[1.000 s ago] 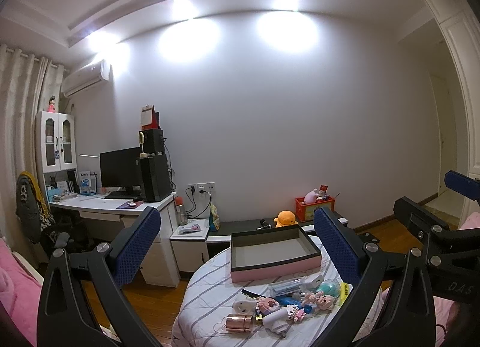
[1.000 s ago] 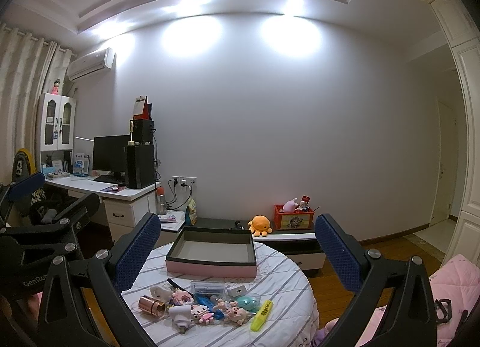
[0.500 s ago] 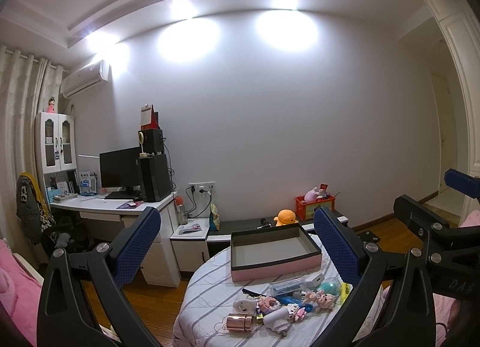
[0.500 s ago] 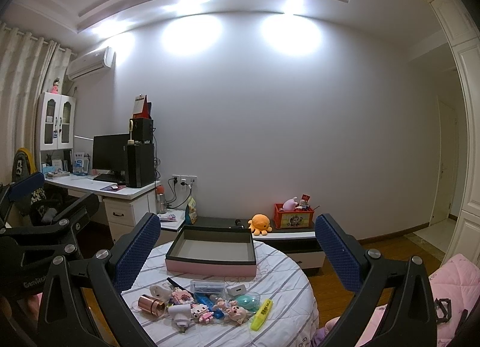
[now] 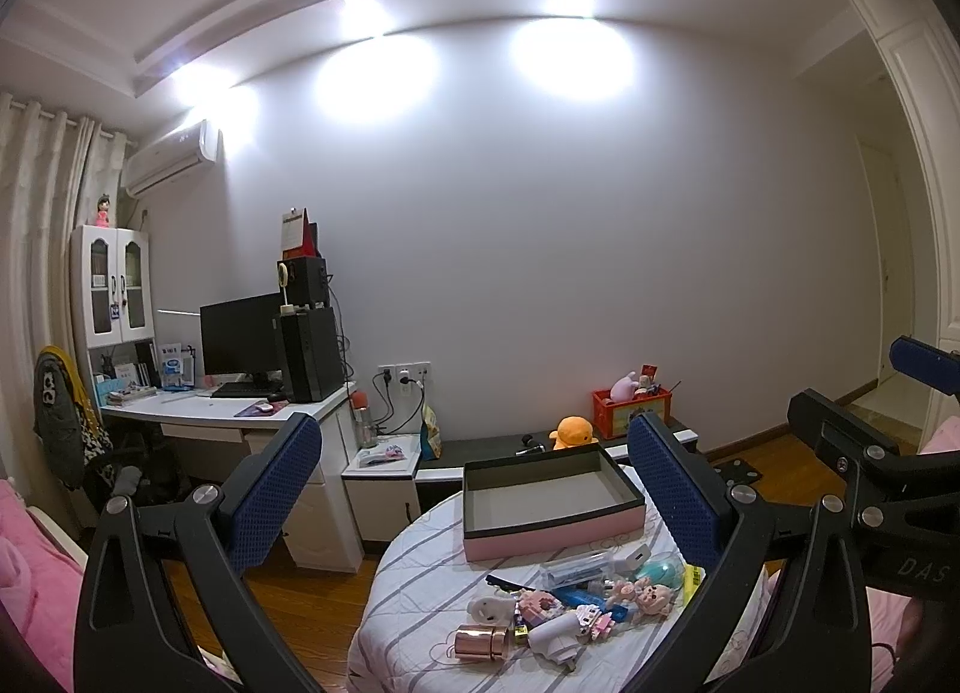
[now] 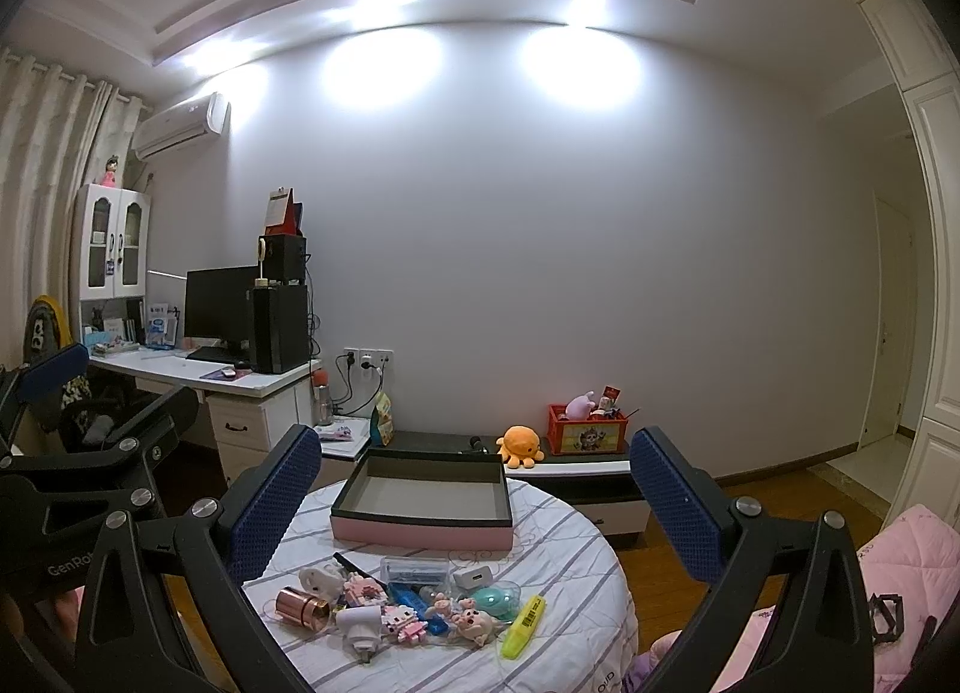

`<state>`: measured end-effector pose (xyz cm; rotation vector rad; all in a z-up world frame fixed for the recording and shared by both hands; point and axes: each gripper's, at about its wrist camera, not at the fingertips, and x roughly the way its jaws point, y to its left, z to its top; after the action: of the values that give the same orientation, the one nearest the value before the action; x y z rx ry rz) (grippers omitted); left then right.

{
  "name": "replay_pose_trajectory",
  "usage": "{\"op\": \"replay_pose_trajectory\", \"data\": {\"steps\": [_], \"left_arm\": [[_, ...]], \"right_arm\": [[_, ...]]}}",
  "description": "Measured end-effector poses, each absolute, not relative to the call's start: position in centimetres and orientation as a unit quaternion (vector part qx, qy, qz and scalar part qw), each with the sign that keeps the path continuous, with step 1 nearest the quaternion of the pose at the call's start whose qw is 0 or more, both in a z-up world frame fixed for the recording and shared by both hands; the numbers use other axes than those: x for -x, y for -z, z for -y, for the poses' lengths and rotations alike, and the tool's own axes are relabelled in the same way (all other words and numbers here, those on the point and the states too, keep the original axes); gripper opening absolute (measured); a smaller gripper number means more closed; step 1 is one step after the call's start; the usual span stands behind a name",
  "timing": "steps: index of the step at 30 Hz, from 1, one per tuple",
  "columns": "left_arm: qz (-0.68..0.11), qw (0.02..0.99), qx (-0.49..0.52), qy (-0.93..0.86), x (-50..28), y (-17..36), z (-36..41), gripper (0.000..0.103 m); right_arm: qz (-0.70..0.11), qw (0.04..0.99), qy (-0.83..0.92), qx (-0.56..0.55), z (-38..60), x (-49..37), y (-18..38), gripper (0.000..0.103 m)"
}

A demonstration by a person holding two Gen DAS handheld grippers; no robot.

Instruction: Organize rigid objects

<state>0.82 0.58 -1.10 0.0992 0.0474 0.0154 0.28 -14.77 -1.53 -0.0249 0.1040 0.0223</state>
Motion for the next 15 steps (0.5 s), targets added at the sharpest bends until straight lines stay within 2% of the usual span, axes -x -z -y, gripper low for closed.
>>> {"op": "replay_pose_trajectory", "data": {"steps": [15], "left_arm": [[-0.022, 0.998, -0.054, -0.010, -0.40, 1.23, -0.94, 0.103]], "right_arm": [[-0.052, 0.999, -0.011, 0.013, 14.81, -0.37, 1.60, 0.103]]}}
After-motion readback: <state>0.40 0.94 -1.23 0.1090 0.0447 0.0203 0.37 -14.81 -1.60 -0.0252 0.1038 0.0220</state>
